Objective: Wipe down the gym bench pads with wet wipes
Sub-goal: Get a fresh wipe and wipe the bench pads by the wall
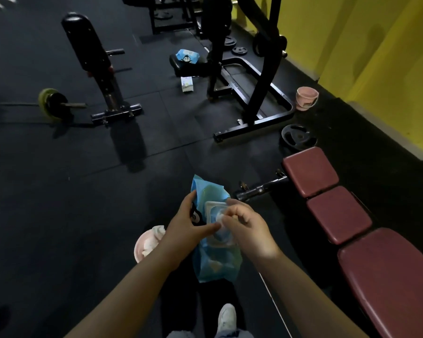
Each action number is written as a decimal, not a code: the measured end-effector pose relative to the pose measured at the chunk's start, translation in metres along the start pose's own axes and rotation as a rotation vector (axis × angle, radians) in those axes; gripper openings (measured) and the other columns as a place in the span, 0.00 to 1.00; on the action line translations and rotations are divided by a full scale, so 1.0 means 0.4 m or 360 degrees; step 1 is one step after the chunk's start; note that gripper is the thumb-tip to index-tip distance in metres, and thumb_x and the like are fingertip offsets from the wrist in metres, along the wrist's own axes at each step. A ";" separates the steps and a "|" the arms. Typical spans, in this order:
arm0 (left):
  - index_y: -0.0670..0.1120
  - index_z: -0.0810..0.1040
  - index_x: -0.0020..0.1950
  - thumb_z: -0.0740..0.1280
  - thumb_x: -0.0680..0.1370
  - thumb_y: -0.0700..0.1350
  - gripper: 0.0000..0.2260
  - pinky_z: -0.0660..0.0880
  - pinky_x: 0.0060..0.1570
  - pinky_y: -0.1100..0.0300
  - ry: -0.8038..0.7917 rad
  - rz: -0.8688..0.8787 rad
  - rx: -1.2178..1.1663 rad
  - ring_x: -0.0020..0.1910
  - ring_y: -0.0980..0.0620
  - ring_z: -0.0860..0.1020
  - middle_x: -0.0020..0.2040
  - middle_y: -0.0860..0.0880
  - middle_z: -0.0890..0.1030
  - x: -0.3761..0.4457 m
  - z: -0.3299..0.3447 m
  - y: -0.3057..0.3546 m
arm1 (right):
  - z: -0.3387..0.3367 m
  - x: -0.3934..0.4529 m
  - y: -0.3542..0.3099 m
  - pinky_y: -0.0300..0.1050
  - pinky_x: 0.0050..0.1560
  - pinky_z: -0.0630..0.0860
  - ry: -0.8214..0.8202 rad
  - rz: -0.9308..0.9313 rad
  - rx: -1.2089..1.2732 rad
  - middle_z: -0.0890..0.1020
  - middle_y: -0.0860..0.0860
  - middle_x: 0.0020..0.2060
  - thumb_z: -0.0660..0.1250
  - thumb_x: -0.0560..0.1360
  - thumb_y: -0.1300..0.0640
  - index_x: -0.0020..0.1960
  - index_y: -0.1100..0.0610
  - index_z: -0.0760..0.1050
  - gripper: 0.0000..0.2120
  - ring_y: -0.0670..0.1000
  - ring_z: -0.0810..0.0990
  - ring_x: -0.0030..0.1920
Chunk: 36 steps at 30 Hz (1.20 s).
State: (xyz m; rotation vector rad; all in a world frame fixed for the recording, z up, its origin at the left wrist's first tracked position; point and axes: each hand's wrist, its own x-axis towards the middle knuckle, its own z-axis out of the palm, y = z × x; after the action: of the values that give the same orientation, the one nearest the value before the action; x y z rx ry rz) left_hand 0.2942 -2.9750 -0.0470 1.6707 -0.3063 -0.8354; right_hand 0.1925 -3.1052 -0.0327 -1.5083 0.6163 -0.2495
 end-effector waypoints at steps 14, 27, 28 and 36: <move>0.64 0.67 0.70 0.80 0.67 0.47 0.36 0.81 0.55 0.51 0.0301 -0.0038 0.0132 0.54 0.59 0.81 0.57 0.61 0.81 0.096 0.006 0.000 | -0.090 0.129 -0.015 0.48 0.51 0.79 -0.0420 0.0241 0.0897 0.83 0.54 0.53 0.61 0.69 0.63 0.36 0.52 0.83 0.13 0.53 0.83 0.51; 0.66 0.68 0.67 0.77 0.71 0.42 0.32 0.81 0.53 0.47 0.0343 -0.0053 -0.0108 0.55 0.54 0.82 0.59 0.56 0.81 0.130 -0.019 -0.013 | -0.078 0.158 0.005 0.36 0.40 0.76 -0.0127 -0.0075 -0.0396 0.82 0.46 0.38 0.74 0.72 0.54 0.43 0.51 0.80 0.03 0.41 0.80 0.38; 0.66 0.67 0.67 0.76 0.71 0.43 0.32 0.81 0.53 0.46 0.0334 -0.0065 -0.0111 0.55 0.53 0.82 0.60 0.55 0.80 0.130 -0.016 -0.012 | -0.074 0.156 0.001 0.36 0.39 0.75 -0.0170 -0.0084 -0.0319 0.82 0.44 0.37 0.72 0.73 0.56 0.42 0.50 0.80 0.03 0.40 0.79 0.37; 0.60 0.66 0.71 0.83 0.60 0.53 0.43 0.83 0.48 0.53 0.0335 -0.0136 -0.0026 0.51 0.56 0.83 0.56 0.56 0.82 0.115 -0.024 -0.013 | -0.058 0.148 -0.027 0.49 0.45 0.75 -0.0376 0.0040 -0.0026 0.77 0.47 0.36 0.64 0.78 0.60 0.41 0.51 0.76 0.09 0.48 0.75 0.39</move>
State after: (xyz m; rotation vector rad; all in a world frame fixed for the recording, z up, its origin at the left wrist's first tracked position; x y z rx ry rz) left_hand 0.3319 -2.9941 -0.0679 1.7492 -0.0830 -0.7152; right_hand 0.2315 -3.1566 -0.0342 -1.5178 0.4489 -0.0451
